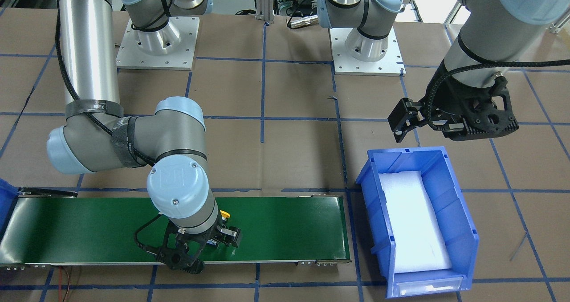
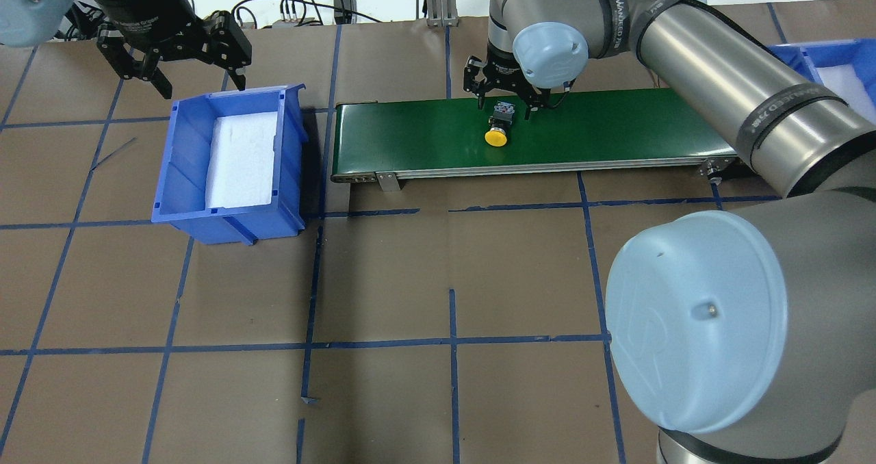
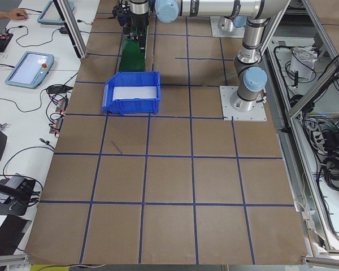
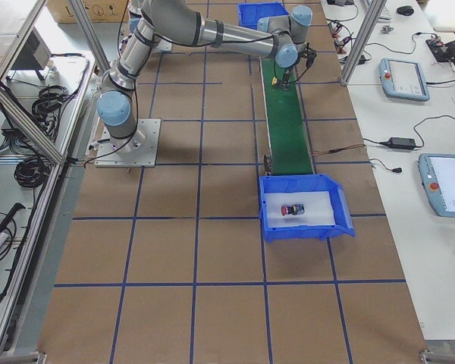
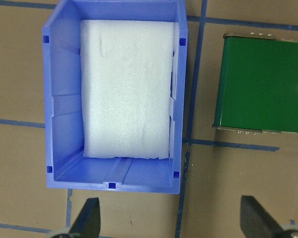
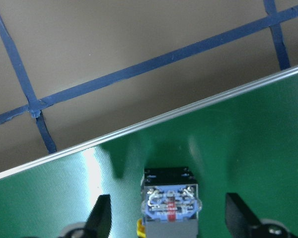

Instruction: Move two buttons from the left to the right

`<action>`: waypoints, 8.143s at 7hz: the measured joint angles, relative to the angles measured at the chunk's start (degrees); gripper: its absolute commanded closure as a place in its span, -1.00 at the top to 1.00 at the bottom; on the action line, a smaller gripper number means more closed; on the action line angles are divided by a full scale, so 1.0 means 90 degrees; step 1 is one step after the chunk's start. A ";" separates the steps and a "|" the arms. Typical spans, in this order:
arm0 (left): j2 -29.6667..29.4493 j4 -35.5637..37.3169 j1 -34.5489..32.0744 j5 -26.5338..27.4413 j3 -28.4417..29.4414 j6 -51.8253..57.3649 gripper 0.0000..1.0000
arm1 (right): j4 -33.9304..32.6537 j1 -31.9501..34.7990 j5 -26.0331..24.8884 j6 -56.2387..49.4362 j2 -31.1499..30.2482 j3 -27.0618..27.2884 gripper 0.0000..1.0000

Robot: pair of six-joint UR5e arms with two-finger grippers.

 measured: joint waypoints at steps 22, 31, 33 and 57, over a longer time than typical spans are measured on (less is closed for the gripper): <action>-0.0039 0.0000 -0.0004 -0.0028 -0.0003 0.0000 1.00 | -0.0390 -0.4835 -0.0129 -0.8016 0.0082 -0.0931 -0.85; -0.0049 0.0000 -0.0004 -0.0028 -0.0003 0.0000 1.00 | 0.0092 -0.4770 -0.0110 -0.7953 0.0938 -0.1626 -0.22; -0.0049 0.0000 -0.0004 -0.0028 -0.0003 0.0000 1.00 | 0.0130 -0.4773 -0.0116 -0.7982 0.0945 -0.1626 -0.05; -0.0049 0.0000 -0.0004 -0.0116 -0.0003 0.0000 1.00 | 0.3461 -0.2041 0.0003 -0.4988 -0.3017 0.0099 0.99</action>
